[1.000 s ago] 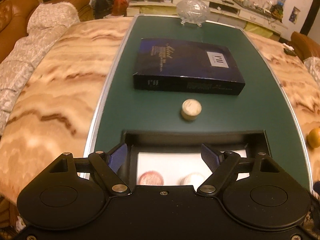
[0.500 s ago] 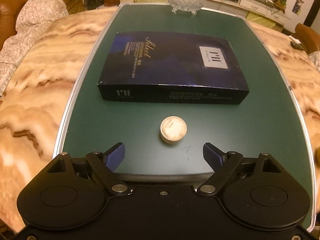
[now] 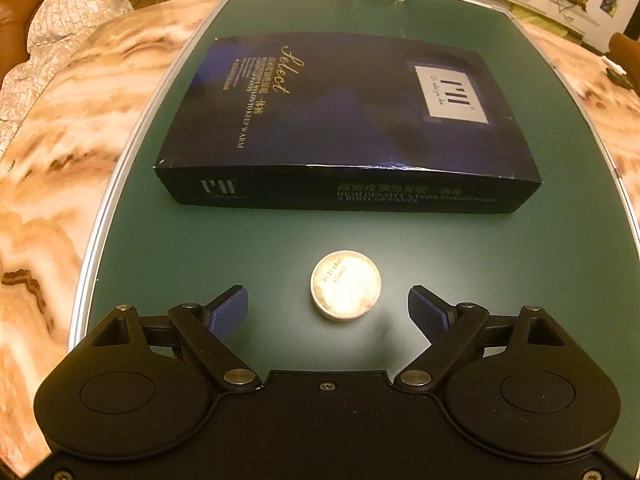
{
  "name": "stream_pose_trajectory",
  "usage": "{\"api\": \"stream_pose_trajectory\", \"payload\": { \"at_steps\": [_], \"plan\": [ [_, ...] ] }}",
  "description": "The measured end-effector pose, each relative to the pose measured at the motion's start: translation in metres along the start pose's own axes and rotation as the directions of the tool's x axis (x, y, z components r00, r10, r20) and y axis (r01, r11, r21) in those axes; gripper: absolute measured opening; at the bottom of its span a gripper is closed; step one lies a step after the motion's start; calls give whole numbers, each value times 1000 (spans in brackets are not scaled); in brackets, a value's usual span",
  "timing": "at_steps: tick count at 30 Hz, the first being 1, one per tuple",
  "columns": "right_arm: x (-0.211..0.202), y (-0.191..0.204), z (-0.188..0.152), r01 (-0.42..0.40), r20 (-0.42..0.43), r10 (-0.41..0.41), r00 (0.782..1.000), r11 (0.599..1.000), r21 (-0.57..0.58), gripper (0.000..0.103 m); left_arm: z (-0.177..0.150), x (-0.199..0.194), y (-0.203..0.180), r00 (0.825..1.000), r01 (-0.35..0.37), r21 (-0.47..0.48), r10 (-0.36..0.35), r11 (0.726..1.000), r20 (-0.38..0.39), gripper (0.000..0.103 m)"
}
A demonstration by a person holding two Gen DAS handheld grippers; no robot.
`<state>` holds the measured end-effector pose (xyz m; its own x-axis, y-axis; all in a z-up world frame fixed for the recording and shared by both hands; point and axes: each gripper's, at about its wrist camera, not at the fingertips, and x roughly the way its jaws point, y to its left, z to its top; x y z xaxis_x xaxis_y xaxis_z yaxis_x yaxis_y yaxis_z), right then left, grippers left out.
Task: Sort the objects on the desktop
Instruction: 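Move the open left gripper to the last cream jar before the box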
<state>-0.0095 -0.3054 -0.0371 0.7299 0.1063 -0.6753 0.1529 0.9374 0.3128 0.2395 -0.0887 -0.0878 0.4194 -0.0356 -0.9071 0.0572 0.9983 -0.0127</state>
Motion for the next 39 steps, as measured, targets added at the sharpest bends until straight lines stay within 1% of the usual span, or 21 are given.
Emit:
{"api": "stream_pose_trajectory", "payload": {
  "at_steps": [9,16,22,26,30,38,39],
  "plan": [
    [3,-5,1,-10,-4,10,1000,1000,21,99,4,12,-5,1000,-25,17,25,1000,-10,88],
    [4,-7,1,-14,-8,14,1000,1000,27,99,4,15,-8,1000,-16,24,16,1000,-9,86],
    [4,-7,-1,-13,-12,13,1000,999,35,99,4,16,-9,1000,-12,29,12,1000,-12,77],
    [3,-7,-1,-13,-11,14,1000,999,35,99,4,18,-10,1000,-7,32,8,999,-19,68],
    [3,-7,-1,-14,-10,15,1000,999,37,99,4,20,-11,1000,-4,30,5,1000,-21,64],
    [4,-7,-1,-12,-16,12,1000,999,37,99,5,22,-11,1000,-6,34,6,999,-21,62],
    [4,-7,-1,-11,-15,12,1000,999,37,99,5,22,-11,1000,-6,35,7,999,-21,59]
  ]
}}
